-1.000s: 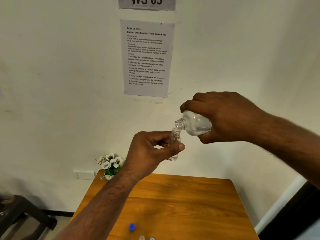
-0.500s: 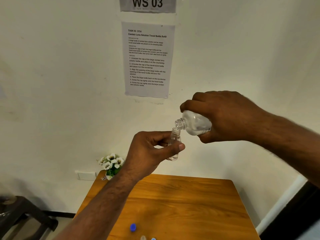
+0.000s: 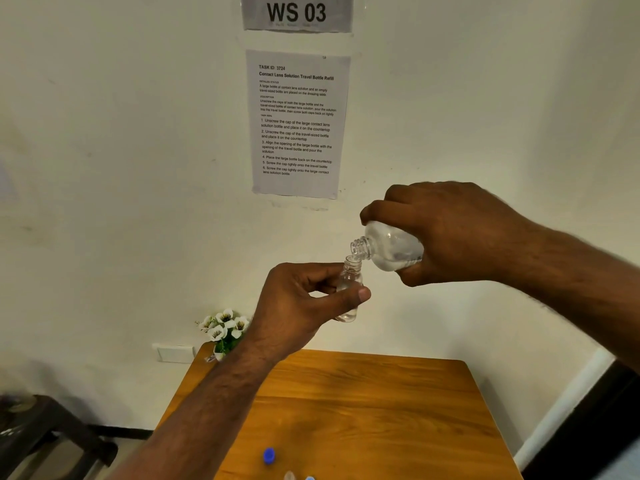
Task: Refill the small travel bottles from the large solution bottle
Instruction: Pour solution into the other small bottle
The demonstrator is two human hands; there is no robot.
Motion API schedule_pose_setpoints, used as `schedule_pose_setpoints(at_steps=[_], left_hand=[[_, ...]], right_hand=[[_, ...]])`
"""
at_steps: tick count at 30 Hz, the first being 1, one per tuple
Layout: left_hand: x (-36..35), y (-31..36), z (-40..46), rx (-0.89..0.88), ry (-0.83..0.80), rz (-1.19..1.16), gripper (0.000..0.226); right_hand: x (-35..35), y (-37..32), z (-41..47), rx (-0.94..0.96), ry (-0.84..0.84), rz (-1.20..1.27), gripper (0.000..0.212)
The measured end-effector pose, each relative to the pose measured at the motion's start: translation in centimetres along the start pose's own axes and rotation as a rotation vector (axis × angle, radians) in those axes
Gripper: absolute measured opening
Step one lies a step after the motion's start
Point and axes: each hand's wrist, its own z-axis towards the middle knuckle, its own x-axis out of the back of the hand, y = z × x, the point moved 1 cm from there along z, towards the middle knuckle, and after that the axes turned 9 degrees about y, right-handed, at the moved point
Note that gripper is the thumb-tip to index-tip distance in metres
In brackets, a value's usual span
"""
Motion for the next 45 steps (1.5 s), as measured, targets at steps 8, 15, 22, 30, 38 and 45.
schedule_pose_setpoints(at_steps=[8, 15, 22, 30, 38, 45], left_hand=[[0.25, 0.08, -0.20, -0.010, -0.004, 0.006, 0.021], [0.45, -0.55, -0.28, 0.002, -0.002, 0.023, 0.021], [0.39, -0.47, -0.37, -0.004, -0.006, 0.009, 0.019], [0.42, -0.47, -0.45, -0.002, -0.005, 0.001, 0.017], [0.45, -0.22, -0.51, -0.007, -0.002, 0.003, 0.021], [0.52, -0.20, -0.67, 0.006, -0.010, -0.007, 0.020]], right_hand=[[0.17, -0.25, 0.00, 0.003, -0.007, -0.005, 0.073], [0.23, -0.50, -0.02, 0.004, -0.007, -0.002, 0.072], [0.27, -0.59, -0.06, 0.010, -0.009, -0.004, 0.072], [0.17, -0.62, -0.13, 0.017, 0.003, -0.018, 0.072], [0.34, -0.71, -0.11, 0.016, 0.009, -0.005, 0.072], [0.48, -0.80, -0.24, 0.016, 0.007, -0.023, 0.072]])
